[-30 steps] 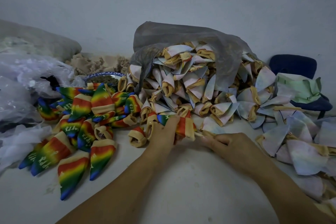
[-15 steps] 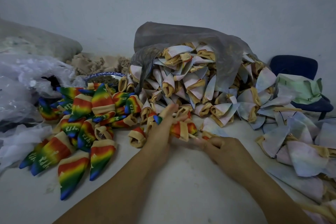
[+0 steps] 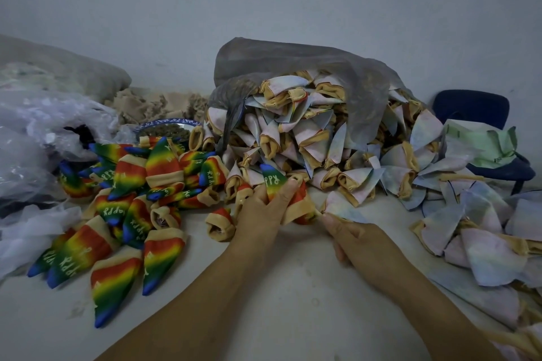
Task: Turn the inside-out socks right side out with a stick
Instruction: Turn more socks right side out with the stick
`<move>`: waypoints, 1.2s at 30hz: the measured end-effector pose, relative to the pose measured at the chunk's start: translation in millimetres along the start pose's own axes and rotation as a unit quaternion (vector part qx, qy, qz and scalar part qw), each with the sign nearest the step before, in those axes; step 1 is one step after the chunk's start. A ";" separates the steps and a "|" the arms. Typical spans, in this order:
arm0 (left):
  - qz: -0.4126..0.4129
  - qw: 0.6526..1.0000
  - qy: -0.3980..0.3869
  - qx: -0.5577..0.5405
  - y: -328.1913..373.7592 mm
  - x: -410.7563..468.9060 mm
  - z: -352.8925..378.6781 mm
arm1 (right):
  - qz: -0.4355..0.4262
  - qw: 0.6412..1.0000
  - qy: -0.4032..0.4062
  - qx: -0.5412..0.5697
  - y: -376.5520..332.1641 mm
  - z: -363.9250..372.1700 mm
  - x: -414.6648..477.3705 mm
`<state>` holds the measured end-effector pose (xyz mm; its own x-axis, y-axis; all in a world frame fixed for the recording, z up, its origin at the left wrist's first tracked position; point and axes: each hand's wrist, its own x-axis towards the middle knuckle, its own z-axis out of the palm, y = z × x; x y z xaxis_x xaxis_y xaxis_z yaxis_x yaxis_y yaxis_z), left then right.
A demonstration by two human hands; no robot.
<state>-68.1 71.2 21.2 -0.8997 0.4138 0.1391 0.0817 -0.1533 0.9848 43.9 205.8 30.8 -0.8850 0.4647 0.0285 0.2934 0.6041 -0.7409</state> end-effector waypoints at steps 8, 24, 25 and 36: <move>0.043 0.996 0.071 -0.009 1.1 1.8 -6.3 | -0.036 0.997 0.008 -0.072 -3.3 2.8 -6.1; 0.098 0.990 0.056 0.088 -4.6 -5.5 6.5 | -0.109 0.966 0.153 -0.175 -2.8 -18.0 -6.0; 0.093 0.993 0.043 0.049 -7.2 -5.3 6.2 | -0.096 0.979 0.121 -0.135 -2.0 -14.6 -5.0; 0.003 0.999 -0.040 -0.037 -8.0 0.5 1.8 | -0.028 0.999 0.033 -0.007 2.6 -2.4 -1.3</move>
<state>-68.5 74.2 13.6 -0.8616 0.4830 0.1560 0.0528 -0.2205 0.9740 46.7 208.3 30.5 -0.8750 0.4704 0.1140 0.2494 0.6400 -0.7268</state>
